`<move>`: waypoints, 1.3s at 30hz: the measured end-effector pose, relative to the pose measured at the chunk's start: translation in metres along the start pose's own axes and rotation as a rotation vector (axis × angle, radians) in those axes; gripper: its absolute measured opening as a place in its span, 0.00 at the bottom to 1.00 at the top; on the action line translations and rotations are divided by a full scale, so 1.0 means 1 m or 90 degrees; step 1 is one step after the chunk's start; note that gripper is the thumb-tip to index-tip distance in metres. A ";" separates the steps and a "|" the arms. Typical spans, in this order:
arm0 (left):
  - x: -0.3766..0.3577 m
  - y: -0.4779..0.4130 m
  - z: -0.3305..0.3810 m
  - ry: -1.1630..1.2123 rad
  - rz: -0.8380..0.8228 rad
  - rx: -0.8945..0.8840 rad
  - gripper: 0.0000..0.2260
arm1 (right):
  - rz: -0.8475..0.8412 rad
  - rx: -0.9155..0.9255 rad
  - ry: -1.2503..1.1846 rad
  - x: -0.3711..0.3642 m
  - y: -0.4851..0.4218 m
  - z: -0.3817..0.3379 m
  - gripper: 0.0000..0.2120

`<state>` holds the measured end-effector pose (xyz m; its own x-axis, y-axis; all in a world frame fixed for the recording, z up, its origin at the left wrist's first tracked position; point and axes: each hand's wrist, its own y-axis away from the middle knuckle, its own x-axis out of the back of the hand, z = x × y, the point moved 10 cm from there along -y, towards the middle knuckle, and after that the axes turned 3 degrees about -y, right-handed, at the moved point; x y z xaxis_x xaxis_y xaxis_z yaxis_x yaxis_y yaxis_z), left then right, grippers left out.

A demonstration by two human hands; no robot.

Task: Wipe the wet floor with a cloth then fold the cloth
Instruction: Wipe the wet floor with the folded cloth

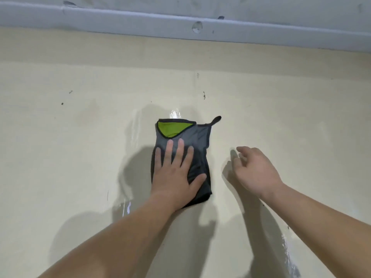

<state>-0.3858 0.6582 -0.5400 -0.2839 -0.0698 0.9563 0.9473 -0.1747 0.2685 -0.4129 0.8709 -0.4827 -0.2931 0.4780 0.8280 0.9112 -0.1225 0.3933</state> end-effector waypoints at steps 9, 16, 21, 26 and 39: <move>-0.028 0.086 0.022 0.009 0.000 -0.318 0.34 | 0.068 0.190 0.119 -0.018 -0.022 -0.089 0.11; -0.015 0.128 -0.200 -0.016 0.037 0.240 0.35 | -0.072 0.304 0.093 -0.075 -0.002 -0.174 0.14; -0.033 0.195 -0.224 0.081 0.006 0.456 0.35 | -0.128 0.398 0.107 -0.100 0.032 -0.198 0.12; -0.043 0.215 -0.147 0.108 -0.050 0.440 0.35 | -0.208 0.426 0.176 -0.119 0.051 -0.199 0.08; -0.012 0.247 -0.082 0.142 -0.174 0.352 0.35 | -0.292 0.476 0.347 -0.175 0.084 -0.220 0.18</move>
<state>-0.1604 0.5357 -0.4950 -0.4931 -0.3061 0.8144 0.7567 0.3110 0.5750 -0.3490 0.5859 -0.5064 -0.5795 -0.1402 0.8028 0.5704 0.6338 0.5224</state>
